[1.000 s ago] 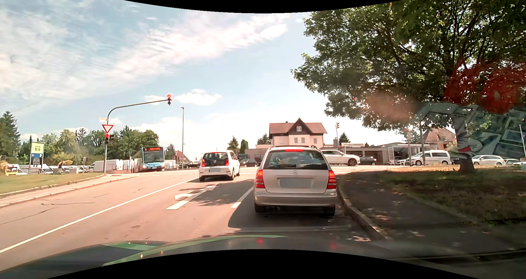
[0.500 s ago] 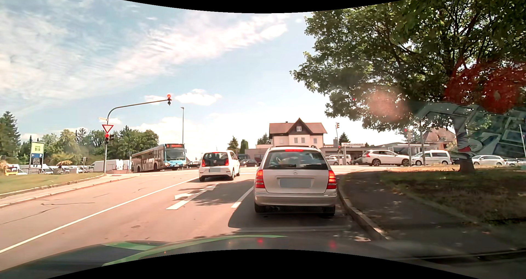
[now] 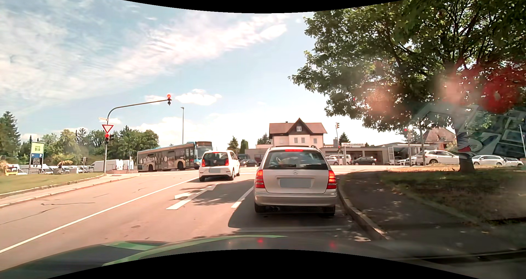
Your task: Follow the waypoints while adhering to traffic rules and regulations
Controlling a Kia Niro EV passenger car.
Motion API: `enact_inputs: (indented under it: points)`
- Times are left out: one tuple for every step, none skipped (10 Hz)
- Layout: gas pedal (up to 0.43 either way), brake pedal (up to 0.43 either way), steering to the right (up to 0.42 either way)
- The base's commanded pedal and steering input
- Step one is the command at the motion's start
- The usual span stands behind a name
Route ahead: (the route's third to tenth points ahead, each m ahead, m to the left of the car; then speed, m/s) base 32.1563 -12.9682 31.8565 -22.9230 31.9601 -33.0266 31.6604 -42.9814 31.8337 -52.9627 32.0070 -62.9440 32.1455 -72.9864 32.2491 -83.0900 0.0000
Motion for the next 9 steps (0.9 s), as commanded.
enact_inputs:
  points:
    - [0.0, 0.287, 0.081]
    - [0.0, 0.293, 0.081]
    - [0.0, 0.287, 0.081]
    - [0.0, 0.293, 0.081]
    - [0.0, 0.287, 0.081]
    - [0.0, 0.287, 0.081]
    - [0.0, 0.287, 0.08]
    - [0.0, 0.287, 0.081]
    - [0.0, 0.287, 0.081]
